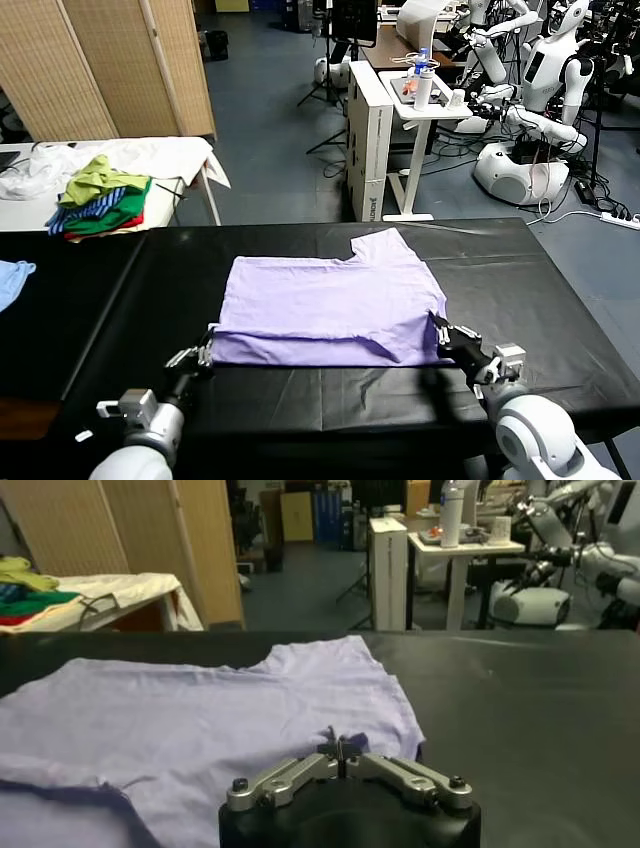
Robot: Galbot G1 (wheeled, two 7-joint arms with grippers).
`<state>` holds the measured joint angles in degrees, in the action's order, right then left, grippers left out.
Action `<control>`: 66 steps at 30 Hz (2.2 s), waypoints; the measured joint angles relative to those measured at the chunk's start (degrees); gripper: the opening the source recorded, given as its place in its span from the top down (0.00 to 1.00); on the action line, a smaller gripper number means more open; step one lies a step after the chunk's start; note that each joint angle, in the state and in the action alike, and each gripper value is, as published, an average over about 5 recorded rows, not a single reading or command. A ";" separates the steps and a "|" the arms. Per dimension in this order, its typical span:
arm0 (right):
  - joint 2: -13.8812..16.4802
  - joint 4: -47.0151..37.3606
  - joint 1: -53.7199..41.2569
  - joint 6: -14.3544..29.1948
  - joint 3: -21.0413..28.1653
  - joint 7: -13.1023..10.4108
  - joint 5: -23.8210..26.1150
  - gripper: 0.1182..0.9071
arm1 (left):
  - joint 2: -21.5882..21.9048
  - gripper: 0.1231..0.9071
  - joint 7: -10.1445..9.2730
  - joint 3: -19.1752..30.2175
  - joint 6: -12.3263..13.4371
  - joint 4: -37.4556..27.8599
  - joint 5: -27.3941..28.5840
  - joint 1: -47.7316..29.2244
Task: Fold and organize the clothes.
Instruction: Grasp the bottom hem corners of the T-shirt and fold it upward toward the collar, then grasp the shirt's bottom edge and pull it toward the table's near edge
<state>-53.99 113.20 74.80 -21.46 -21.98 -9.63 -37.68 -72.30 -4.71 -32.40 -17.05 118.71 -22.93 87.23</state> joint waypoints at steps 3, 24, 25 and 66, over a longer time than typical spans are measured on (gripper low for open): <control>-0.31 -0.59 -0.23 -0.07 0.18 -0.06 0.50 0.97 | 0.78 0.97 0.11 0.63 -0.01 -1.40 0.06 -1.21; 1.46 3.26 4.10 -3.27 -2.76 1.49 2.53 0.18 | 0.53 0.50 0.11 2.58 -0.76 -4.24 1.08 -3.34; 1.88 3.96 4.93 -3.34 -3.24 1.50 2.54 0.12 | 0.48 0.43 0.15 2.31 -0.86 -3.84 1.19 -2.89; 3.79 8.45 17.77 -3.16 -8.32 1.73 1.14 0.97 | -0.64 0.96 -1.37 0.90 -3.37 -1.01 0.29 3.94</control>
<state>-50.20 121.65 92.57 -24.62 -30.30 -7.90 -36.54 -72.94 -6.08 -31.50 -20.43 117.70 -22.64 91.17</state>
